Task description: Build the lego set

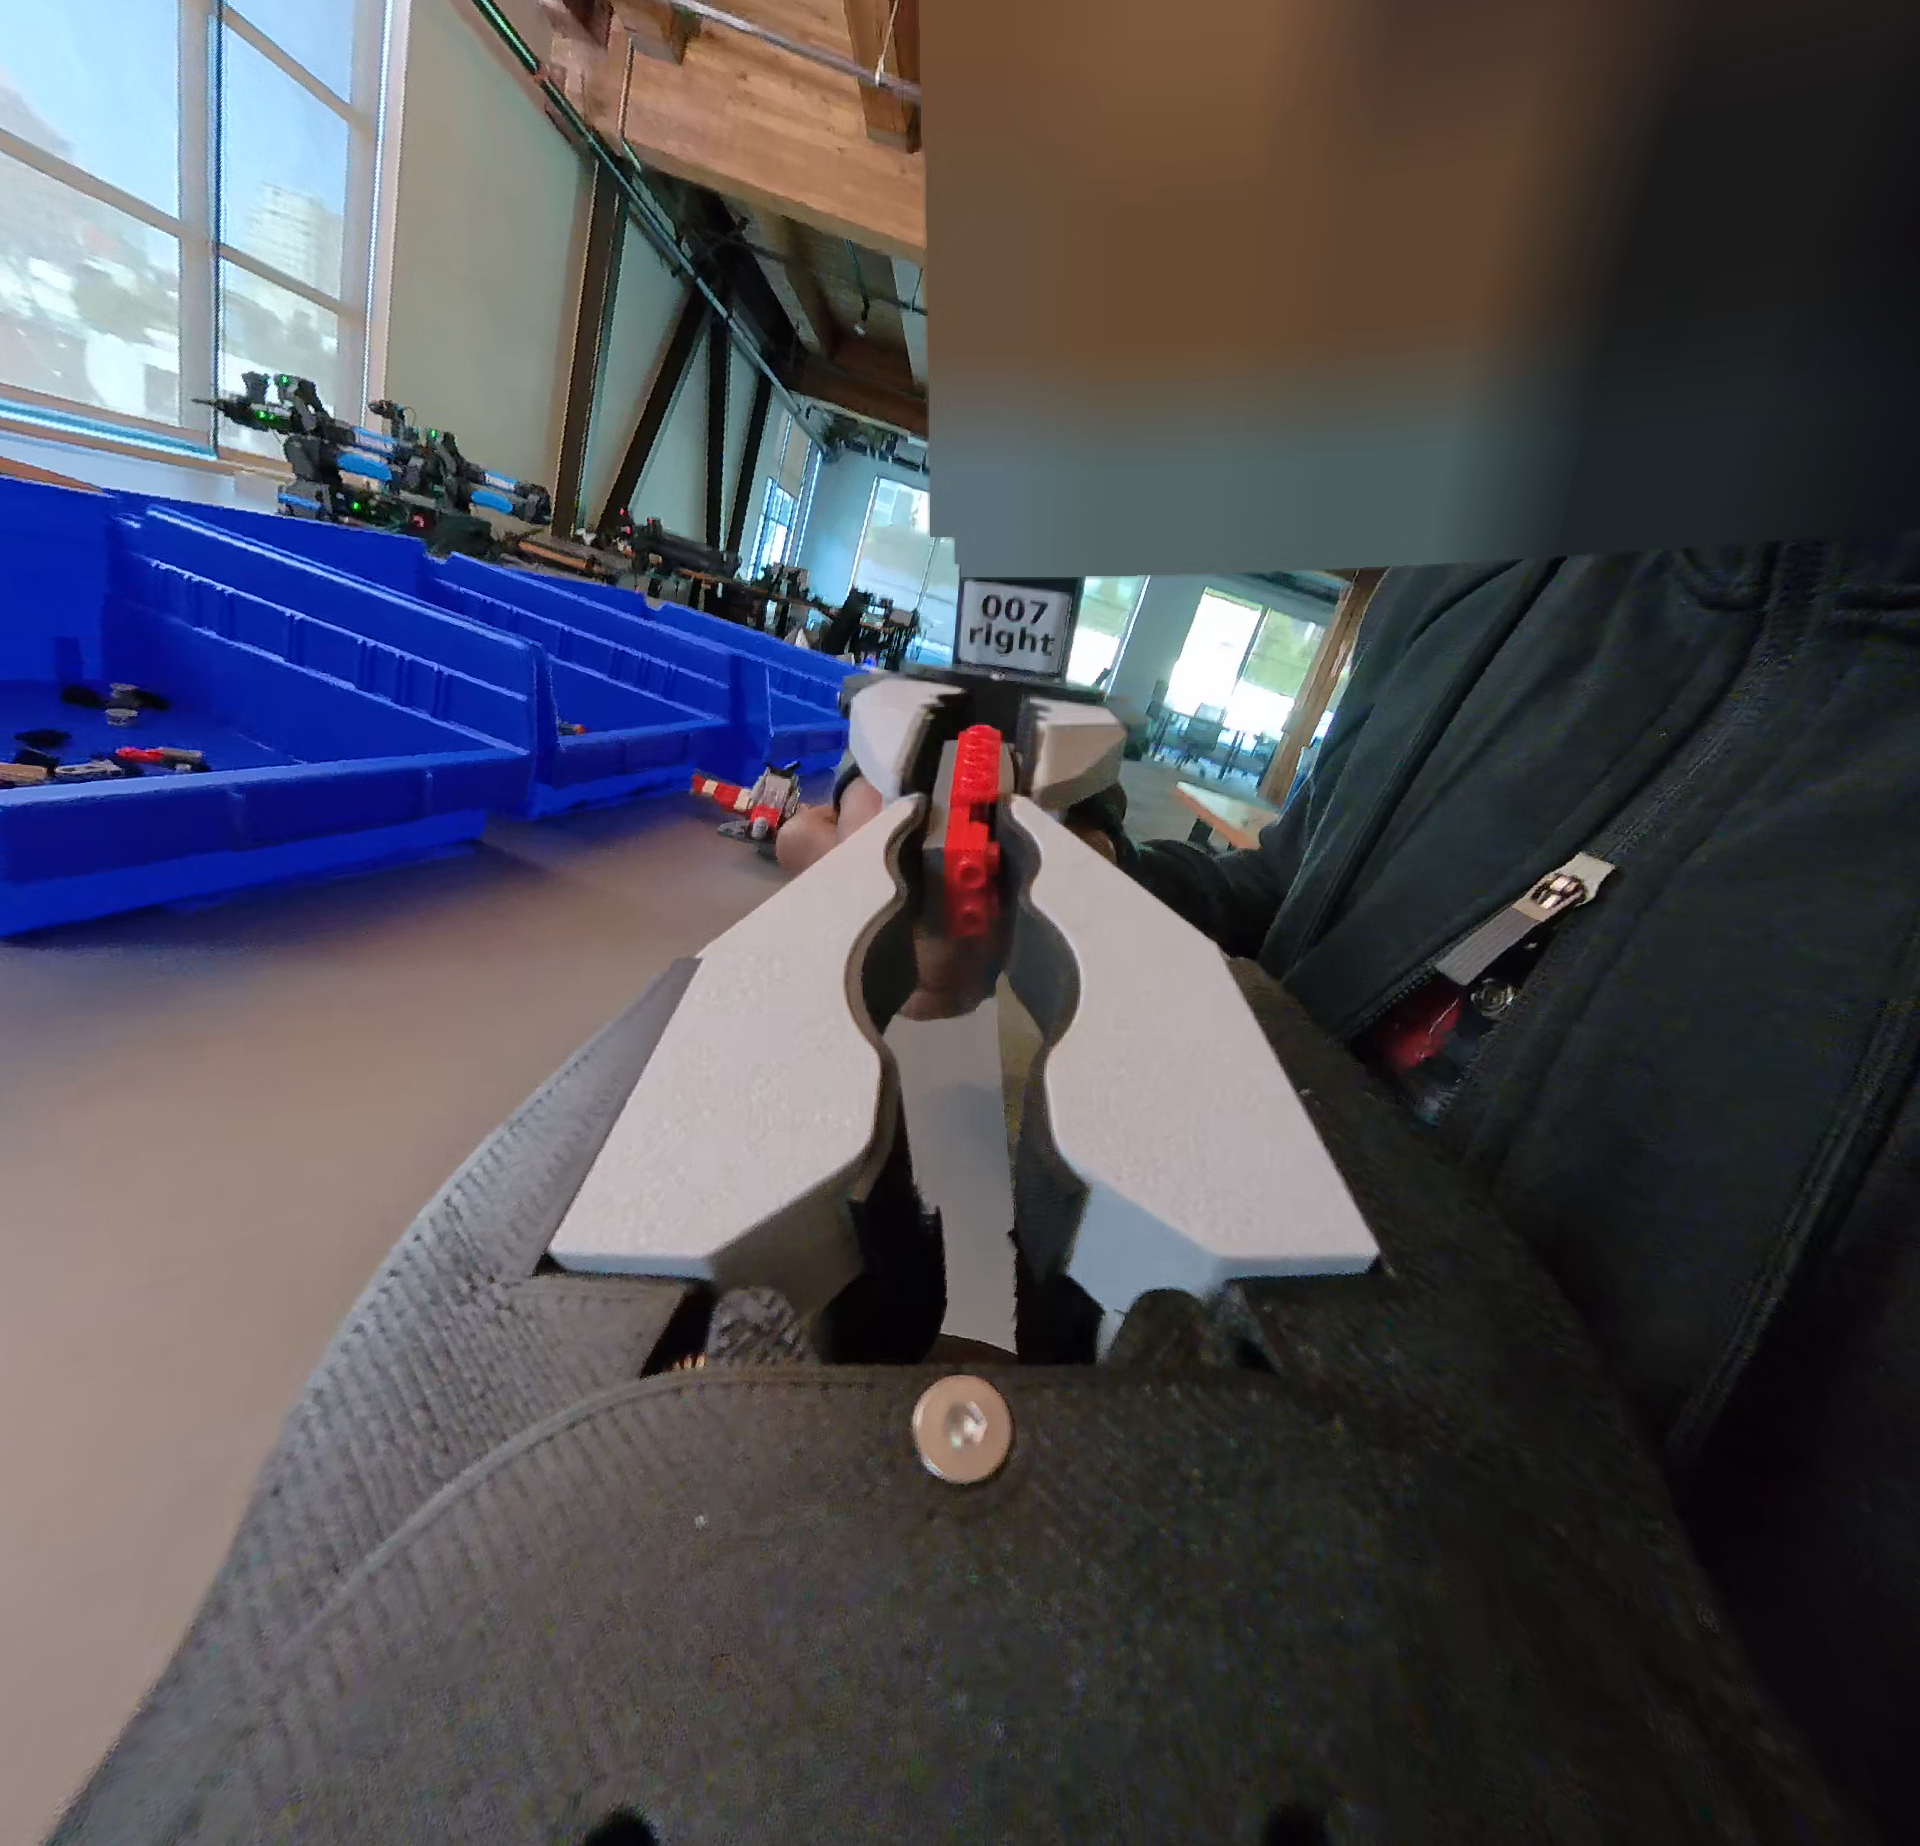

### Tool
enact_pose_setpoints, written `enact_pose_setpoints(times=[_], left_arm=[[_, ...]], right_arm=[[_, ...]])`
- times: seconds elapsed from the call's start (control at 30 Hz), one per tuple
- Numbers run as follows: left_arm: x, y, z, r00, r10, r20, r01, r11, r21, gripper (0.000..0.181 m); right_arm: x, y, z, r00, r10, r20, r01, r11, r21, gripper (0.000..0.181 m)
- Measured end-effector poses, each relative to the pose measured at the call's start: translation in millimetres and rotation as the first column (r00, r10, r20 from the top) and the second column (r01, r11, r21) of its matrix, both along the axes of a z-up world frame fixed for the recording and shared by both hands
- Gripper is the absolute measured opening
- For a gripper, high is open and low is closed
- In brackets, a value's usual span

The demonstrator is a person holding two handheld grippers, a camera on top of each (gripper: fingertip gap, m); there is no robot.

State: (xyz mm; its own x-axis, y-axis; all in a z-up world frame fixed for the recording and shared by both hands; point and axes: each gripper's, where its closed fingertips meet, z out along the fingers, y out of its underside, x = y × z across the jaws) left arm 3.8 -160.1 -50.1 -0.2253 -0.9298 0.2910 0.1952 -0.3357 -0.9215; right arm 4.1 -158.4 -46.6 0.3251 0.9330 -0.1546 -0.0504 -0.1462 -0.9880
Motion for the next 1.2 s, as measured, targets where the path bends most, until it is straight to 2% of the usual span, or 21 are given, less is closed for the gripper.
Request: enact_pose_setpoints(times=[0.2, 0.37, 0.7, 0.8, 0.87, 0.9, 0.97, 1.07, 1.1, 1.2], left_arm=[[-5, 1, 3, 0.999, -0.012, 0.04, 0.013, 1.0, -0.028, 0.01], [-2, 0, 1, 1.0, -0.01, 0.025, 0.011, 0.999, -0.035, 0.01], [0, 4, -5, 0.999, -0.032, -0.037, 0.027, 0.991, -0.135, 0.01], [3, 11, -11, 0.996, -0.025, -0.082, 0.009, 0.981, -0.196, 0.01], [4, 18, -18, 0.992, -0.018, -0.124, -0.013, 0.969, -0.247, 0.01], [5, 23, -23, 0.988, -0.007, -0.155, -0.037, 0.96, -0.278, 0.01], [5, 40, -43, 0.96, 0.033, -0.278, -0.131, 0.931, -0.341, 0.01], [2, 56, -95, 0.827, 0.031, -0.561, -0.294, 0.875, -0.384, 0.01], [0, 58, -107, 0.787, 0.019, -0.616, -0.322, 0.865, -0.385, 0.01], [1, 62, -122, 0.719, 0.003, -0.695, -0.367, 0.851, -0.376, 0.01]], right_arm=[[2, 3, 3, 1.0, -0.006, -0.026, 0.006, 1.0, -0.03, 0.021], [-2, 0, 1, 1.0, 0.017, -0.025, -0.019, 0.999, -0.048, 0.008], [1, 4, -6, 1.0, -0.003, -0.016, 0.002, 0.998, -0.068, 0.007], [6, 12, -15, 0.999, -0.042, 0.003, 0.042, 0.994, -0.102, 0.01], [12, 18, -27, 0.995, -0.078, 0.056, 0.084, 0.99, -0.111, 0.033], [16, 20, -31, 0.993, -0.095, 0.074, 0.103, 0.989, -0.11, 0.036], [26, 26, -37, 0.987, -0.134, 0.092, 0.144, 0.983, -0.113, 0.036], [38, 33, -48, 0.973, -0.185, 0.14, 0.201, 0.973, -0.116, 0.036], [41, 36, -52, 0.967, -0.2, 0.158, 0.219, 0.969, -0.115, 0.036], [50, 42, -61, 0.953, -0.23, 0.195, 0.256, 0.96, -0.117, 0.036]])
